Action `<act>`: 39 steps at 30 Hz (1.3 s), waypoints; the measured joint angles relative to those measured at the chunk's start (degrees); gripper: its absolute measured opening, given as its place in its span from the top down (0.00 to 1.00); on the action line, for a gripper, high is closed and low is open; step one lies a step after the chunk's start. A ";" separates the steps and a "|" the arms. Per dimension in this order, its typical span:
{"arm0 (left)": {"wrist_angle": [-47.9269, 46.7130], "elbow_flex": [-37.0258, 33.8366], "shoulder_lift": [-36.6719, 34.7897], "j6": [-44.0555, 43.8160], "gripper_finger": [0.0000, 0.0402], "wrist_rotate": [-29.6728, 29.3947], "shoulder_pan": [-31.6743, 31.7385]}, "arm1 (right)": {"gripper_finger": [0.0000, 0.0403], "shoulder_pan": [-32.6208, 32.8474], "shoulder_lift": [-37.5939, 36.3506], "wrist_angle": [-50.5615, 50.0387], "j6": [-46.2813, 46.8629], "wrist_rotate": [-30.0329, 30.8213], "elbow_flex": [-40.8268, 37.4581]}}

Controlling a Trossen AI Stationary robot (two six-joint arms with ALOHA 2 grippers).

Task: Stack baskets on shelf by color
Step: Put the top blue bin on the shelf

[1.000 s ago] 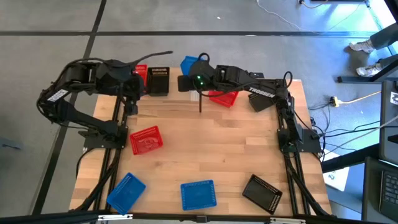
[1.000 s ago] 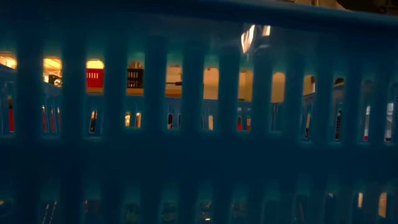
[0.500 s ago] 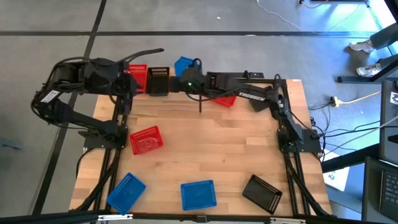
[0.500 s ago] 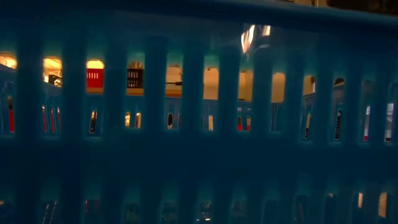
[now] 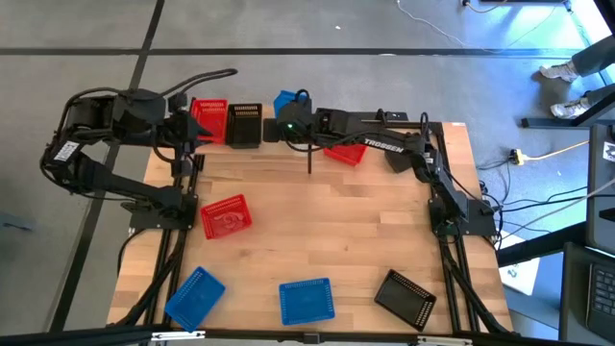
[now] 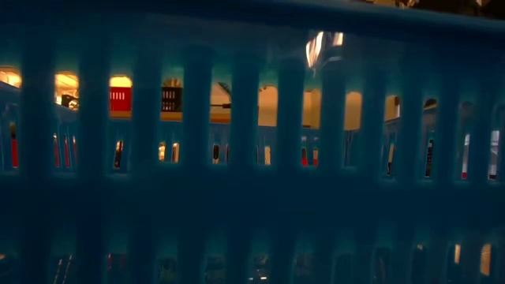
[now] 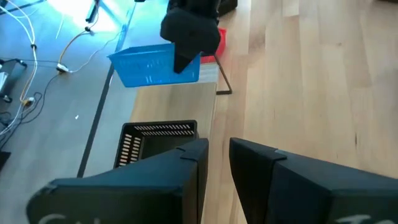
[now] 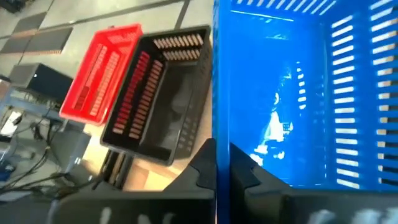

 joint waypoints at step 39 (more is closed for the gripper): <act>-0.21 0.00 -0.35 -0.12 0.86 3.12 0.00 | 0.85 -2.19 1.95 2.19 -4.35 -2.74 0.02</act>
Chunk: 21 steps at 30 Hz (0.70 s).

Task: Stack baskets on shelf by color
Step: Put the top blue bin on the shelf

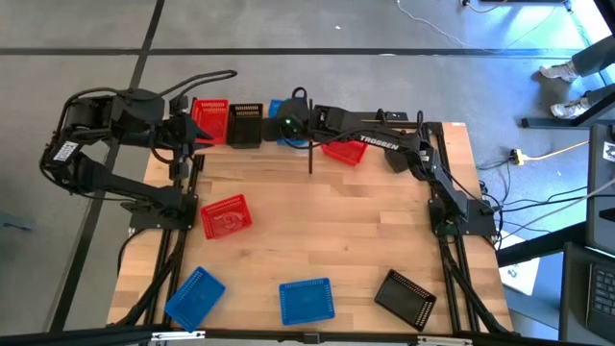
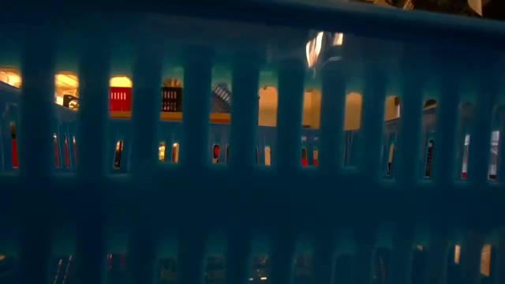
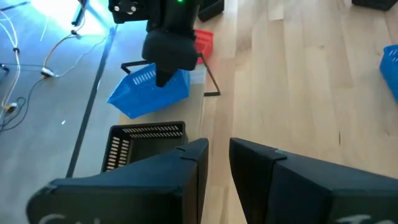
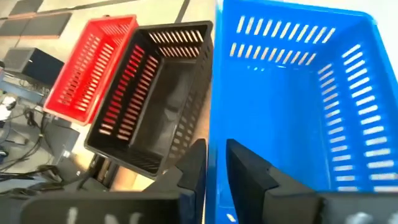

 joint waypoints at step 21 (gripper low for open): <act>-1.51 -0.02 -2.69 -0.44 0.86 0.31 0.00 | 0.85 4.52 -1.44 8.24 -22.80 -22.96 0.61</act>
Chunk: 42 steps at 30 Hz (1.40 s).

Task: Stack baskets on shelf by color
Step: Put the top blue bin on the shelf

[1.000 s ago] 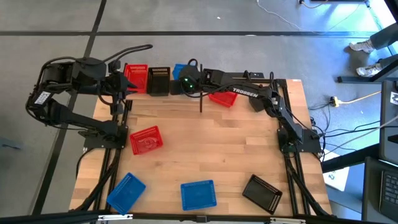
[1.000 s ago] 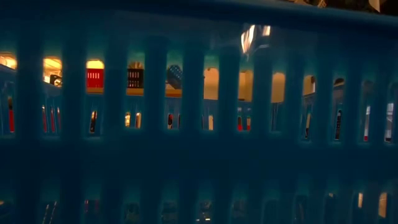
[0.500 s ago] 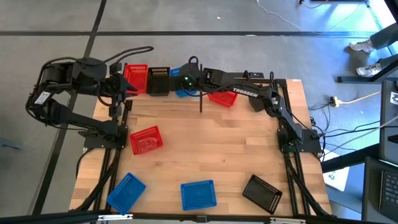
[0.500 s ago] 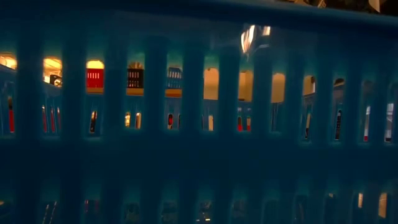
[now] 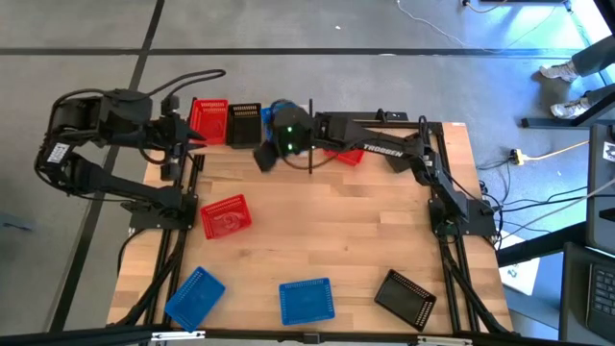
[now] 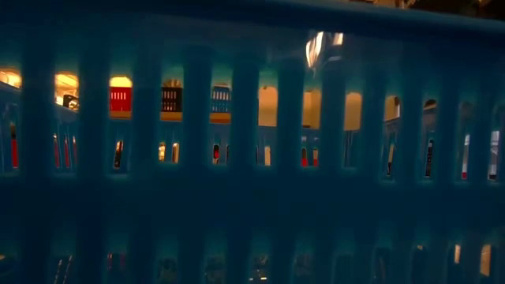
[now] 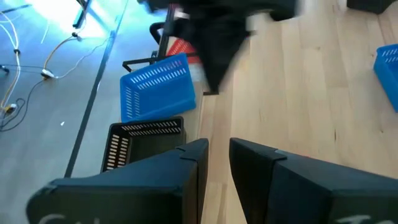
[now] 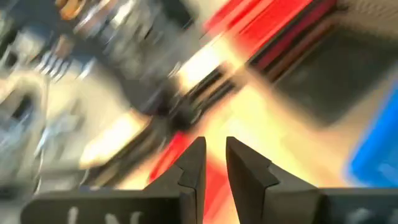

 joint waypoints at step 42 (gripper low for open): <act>0.13 0.00 -4.97 -5.53 0.86 -0.02 0.02 | 1.00 -0.95 0.15 -0.53 -13.13 22.29 -11.89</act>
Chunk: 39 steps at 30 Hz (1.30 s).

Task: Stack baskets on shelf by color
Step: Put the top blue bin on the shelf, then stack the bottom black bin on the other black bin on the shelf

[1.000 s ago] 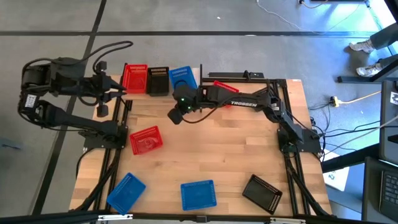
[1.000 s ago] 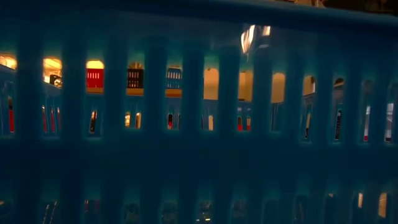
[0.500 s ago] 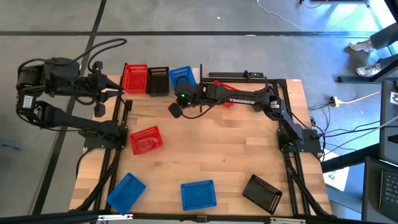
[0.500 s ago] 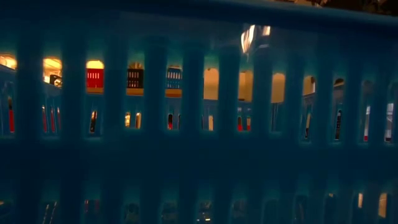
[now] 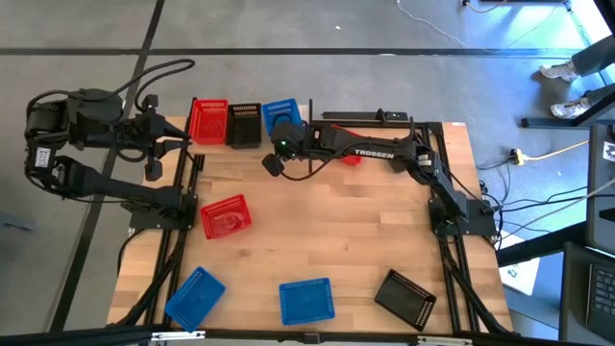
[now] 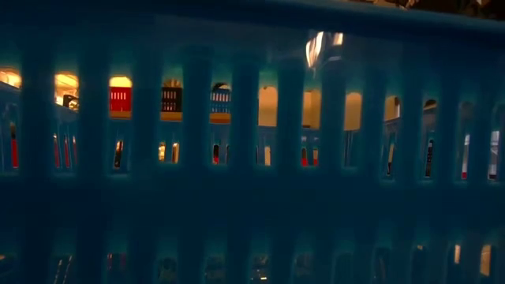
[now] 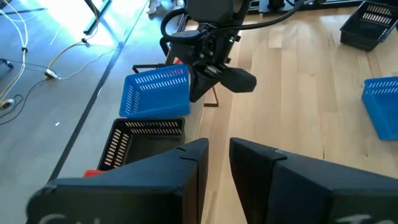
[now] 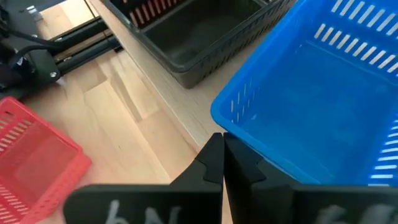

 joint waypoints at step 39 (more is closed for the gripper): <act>-0.75 -31.65 -11.83 -19.16 0.86 34.01 -0.02 | 1.00 22.75 -7.72 -33.17 -24.19 -45.78 11.28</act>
